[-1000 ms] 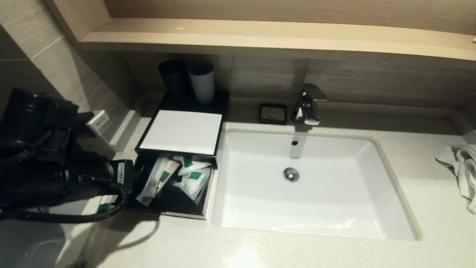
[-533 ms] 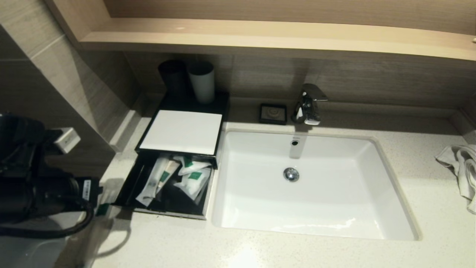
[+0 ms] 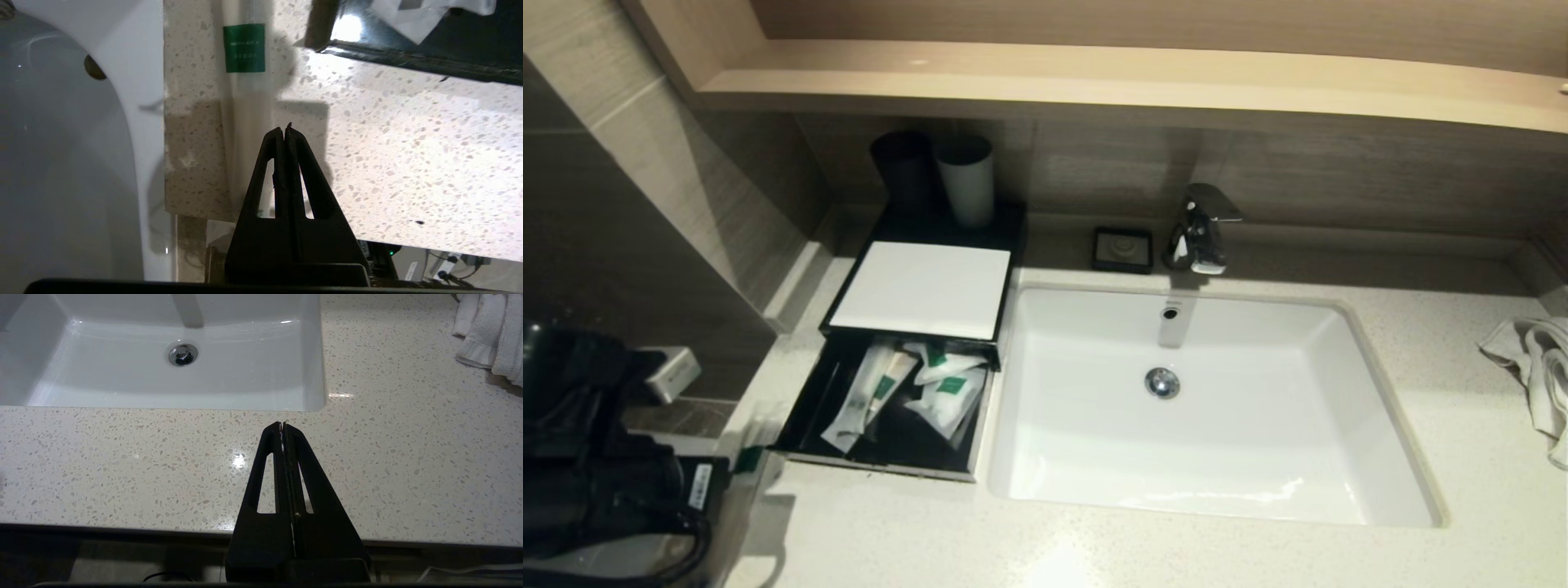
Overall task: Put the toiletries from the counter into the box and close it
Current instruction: Pick up the bathroom toiletry
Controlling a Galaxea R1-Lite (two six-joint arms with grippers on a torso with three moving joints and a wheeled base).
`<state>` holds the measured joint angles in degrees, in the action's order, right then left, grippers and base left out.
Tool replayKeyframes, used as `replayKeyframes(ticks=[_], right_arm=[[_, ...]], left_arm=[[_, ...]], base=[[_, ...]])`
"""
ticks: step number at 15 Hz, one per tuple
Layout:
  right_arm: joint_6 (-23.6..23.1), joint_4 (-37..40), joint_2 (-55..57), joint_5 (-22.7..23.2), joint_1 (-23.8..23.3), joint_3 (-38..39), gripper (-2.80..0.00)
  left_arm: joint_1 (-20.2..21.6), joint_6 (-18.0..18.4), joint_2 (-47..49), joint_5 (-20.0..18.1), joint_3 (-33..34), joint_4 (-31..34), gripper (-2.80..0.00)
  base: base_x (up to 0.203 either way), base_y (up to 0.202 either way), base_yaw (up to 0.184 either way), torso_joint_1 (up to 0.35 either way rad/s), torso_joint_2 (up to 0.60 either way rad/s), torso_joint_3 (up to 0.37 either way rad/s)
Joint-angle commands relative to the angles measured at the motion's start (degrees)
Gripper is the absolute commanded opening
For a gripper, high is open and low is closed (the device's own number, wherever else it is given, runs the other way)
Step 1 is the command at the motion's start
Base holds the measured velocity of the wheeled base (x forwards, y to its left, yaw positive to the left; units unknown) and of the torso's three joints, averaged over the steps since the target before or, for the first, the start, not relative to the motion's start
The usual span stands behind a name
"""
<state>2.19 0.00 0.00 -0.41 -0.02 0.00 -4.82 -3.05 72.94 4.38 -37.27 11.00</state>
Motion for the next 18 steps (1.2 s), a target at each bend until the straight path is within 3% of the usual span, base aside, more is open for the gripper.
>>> replayKeyframes(ticks=[1,4,8,14,18], right_arm=[[0.00,0.00,0.00,-0.02,0.02,0.00,-2.80],[0.00,0.00,0.00,-0.02,0.02,0.00,-2.80],[0.00,0.00,0.00,-0.02,0.02,0.00,-2.80],[0.00,0.00,0.00,-0.02,0.02,0.00,-2.80],[0.00,0.00,0.00,-0.02,-0.06,0.00,-2.80]], left_arm=[[1.78,0.94,0.58,-0.11,0.94,-0.03,-2.80],[5.95,2.72,3.25,-2.48,1.06,-0.95,-2.80],[11.22,7.59,4.23,-10.07,1.52,-1.77,-2.80],[12.22,11.84,4.69,-10.35,3.96,-1.86,-2.80],[12.38,11.79,6.51,-10.44,4.05,-3.13,-2.80]], base=[[0.000,0.000,0.000,0.000,0.00,0.000],[0.000,0.000,0.000,0.000,0.00,0.000],[0.000,0.000,0.000,0.000,0.00,0.000],[0.000,0.000,0.000,0.000,0.00,0.000],[0.000,0.000,0.000,0.000,0.00,0.000]])
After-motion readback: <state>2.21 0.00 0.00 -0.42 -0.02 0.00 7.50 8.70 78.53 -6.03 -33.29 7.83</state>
